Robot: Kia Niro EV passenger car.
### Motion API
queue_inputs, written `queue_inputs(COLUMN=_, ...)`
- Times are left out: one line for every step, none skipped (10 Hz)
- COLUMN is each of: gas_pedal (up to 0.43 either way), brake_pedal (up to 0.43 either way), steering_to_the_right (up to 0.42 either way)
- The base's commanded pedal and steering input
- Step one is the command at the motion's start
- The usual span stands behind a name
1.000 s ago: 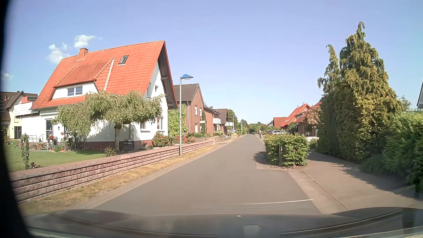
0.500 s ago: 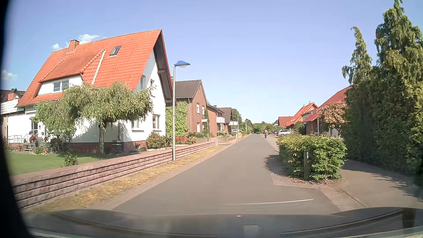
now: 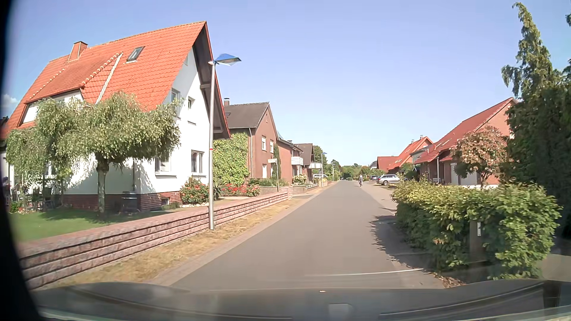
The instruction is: Follow the waypoints while adhering to traffic rules and regulations
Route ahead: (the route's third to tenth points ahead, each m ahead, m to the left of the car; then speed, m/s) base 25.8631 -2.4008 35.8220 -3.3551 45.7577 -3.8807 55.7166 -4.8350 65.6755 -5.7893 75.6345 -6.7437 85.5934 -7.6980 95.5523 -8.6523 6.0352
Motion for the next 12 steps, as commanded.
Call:
queue_inputs(gas_pedal=0.118, brake_pedal=0.006, steering_to_the_right=0.022)
queue_inputs(gas_pedal=0.118, brake_pedal=0.006, steering_to_the_right=0.022)
queue_inputs(gas_pedal=0.118, brake_pedal=0.006, steering_to_the_right=0.023)
queue_inputs(gas_pedal=0.118, brake_pedal=0.006, steering_to_the_right=0.025)
queue_inputs(gas_pedal=0.118, brake_pedal=0.006, steering_to_the_right=0.025)
queue_inputs(gas_pedal=0.118, brake_pedal=0.006, steering_to_the_right=0.026)
queue_inputs(gas_pedal=0.118, brake_pedal=0.006, steering_to_the_right=0.026)
queue_inputs(gas_pedal=0.118, brake_pedal=0.006, steering_to_the_right=0.027)
queue_inputs(gas_pedal=0.118, brake_pedal=0.006, steering_to_the_right=0.028)
queue_inputs(gas_pedal=0.118, brake_pedal=0.006, steering_to_the_right=0.031)
queue_inputs(gas_pedal=0.118, brake_pedal=0.006, steering_to_the_right=0.033)
queue_inputs(gas_pedal=0.118, brake_pedal=0.006, steering_to_the_right=0.033)
